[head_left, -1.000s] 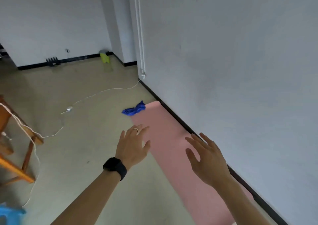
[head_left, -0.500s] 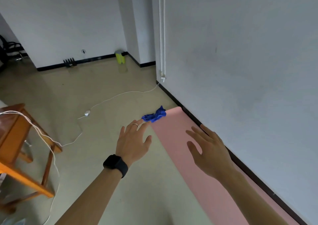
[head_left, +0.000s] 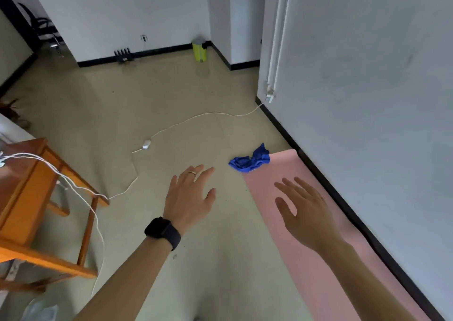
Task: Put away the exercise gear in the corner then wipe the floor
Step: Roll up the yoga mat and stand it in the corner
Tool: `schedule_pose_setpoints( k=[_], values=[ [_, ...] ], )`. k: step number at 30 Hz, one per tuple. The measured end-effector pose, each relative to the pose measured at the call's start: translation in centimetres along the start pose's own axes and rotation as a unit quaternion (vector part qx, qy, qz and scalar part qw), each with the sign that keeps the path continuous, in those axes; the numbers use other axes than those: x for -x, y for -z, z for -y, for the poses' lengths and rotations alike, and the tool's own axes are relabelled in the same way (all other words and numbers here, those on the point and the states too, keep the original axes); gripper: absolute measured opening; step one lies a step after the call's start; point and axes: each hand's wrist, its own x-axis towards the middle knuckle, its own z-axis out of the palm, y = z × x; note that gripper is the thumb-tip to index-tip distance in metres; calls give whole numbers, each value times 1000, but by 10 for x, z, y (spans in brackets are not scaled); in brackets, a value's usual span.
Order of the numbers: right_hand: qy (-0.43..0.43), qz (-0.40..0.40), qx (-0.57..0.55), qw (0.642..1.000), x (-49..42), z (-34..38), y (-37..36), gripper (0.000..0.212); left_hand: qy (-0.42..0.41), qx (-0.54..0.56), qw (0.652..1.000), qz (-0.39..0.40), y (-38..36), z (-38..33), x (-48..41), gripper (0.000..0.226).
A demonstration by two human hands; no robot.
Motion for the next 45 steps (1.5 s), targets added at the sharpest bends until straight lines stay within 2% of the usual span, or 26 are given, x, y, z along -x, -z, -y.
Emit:
schedule_pose_setpoints(
  k=[3, 8, 17, 22, 32, 37, 45],
  values=[
    [-11, 16, 8, 1000, -55, -3, -33, 44, -7, -2, 999, 34, -24, 33, -63, 54],
    [-89, 28, 17, 995, -141, -10, -80, 43, -62, -5, 993, 99, -64, 65, -183, 56],
    [-211, 63, 23, 975, -256, -61, -137, 47, -163, -11, 965, 203, -139, 50, -361, 56],
    [-265, 81, 12, 961, -340, -132, -186, 46, -207, 1, 945, 254, -211, 18, -471, 55],
    [-349, 146, -30, 925, -499, -272, -268, 47, -195, -15, 912, 360, -342, -18, -648, 55],
    [-388, 184, -62, 901, -538, -330, -351, 50, -217, -28, 889, 402, -449, -13, -711, 54],
    [-452, 207, -55, 866, -570, -469, -550, 51, -260, -24, 841, 474, -730, 8, -784, 56]
  ],
)
